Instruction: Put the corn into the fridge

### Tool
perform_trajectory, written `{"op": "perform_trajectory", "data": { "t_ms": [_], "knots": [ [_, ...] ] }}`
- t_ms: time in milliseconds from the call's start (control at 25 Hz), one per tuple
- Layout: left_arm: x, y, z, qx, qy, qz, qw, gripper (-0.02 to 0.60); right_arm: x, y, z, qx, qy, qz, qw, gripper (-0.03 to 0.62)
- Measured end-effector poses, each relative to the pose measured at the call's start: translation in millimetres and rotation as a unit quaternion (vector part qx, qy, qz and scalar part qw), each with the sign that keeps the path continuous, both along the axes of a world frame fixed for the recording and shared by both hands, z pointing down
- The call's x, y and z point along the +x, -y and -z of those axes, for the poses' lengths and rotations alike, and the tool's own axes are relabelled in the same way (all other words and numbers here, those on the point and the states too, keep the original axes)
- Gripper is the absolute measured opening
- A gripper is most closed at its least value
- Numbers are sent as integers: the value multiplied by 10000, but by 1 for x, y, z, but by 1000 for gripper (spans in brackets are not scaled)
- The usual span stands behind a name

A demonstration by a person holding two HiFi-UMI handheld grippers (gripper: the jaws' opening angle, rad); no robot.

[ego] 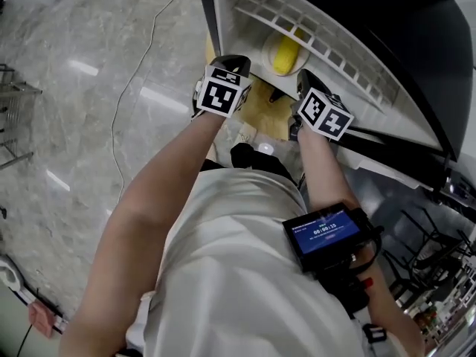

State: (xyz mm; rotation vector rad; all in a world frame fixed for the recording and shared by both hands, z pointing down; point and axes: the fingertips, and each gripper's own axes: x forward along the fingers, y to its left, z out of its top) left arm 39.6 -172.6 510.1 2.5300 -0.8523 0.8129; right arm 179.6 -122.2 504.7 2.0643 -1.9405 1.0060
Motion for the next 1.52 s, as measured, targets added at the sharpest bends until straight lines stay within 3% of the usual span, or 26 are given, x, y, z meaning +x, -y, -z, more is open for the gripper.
{"op": "perform_trajectory", "data": {
  "t_ms": [880,1240,1520],
  "knots": [
    [-17,-51,70,231,-887,-446,9948,8,-32,-49,63,726,231,605,9953,6],
    [-12,-84,120,376,-1682,-855,9813,8,-48,-64,111,1210,216,883,9885,6],
    [-13,-104,148,567,-1992,-1262,9701,8,-53,-82,147,1723,244,950,9802,7]
  ]
}}
